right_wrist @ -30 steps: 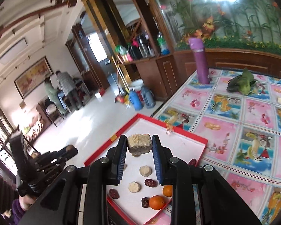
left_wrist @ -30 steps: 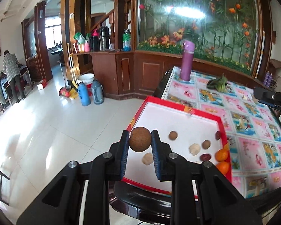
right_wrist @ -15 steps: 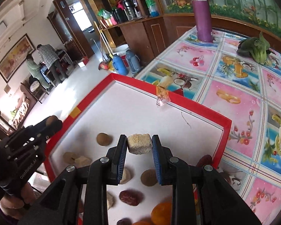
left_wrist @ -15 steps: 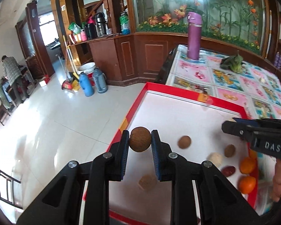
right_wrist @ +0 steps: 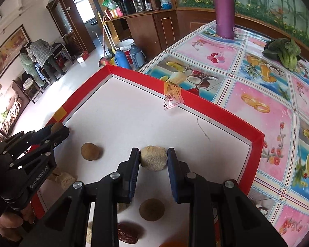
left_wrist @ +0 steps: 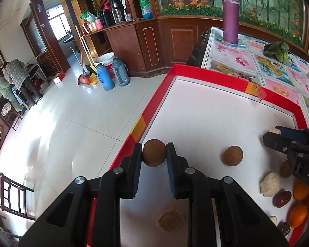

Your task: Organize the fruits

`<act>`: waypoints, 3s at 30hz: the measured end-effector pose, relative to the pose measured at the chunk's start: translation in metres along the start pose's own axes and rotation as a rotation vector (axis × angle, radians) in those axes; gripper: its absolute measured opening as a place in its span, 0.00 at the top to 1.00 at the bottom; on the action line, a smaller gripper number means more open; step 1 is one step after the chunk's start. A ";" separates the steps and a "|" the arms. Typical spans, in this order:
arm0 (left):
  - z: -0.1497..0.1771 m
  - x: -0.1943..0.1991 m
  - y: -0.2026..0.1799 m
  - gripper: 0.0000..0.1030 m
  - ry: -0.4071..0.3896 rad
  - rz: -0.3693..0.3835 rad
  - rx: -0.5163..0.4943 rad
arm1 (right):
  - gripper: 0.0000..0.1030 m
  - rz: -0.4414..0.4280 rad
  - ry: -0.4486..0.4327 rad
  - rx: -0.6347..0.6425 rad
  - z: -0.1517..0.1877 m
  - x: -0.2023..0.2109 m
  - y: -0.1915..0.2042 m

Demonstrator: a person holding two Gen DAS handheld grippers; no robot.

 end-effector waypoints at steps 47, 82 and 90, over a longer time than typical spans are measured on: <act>0.046 0.260 -0.051 0.00 -0.370 0.039 0.123 | 0.28 0.265 -0.588 0.048 0.147 0.268 -0.016; 0.079 0.336 -0.066 0.00 -0.476 0.064 0.090 | 0.24 0.349 -0.704 0.073 0.181 0.308 -0.008; 0.083 0.339 -0.065 0.00 -0.469 0.069 0.087 | 0.23 0.355 -0.704 0.064 0.183 0.309 -0.007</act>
Point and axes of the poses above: each gripper's, at about its wrist camera, not at the fingertips, and x roughly against the way its jaws point, y to its left, z to its underside, the point moved 3 cm from there along -x, roughly the way its jaws point, and after that the axes turned 14 degrees about -z, right-handed, at the moved point
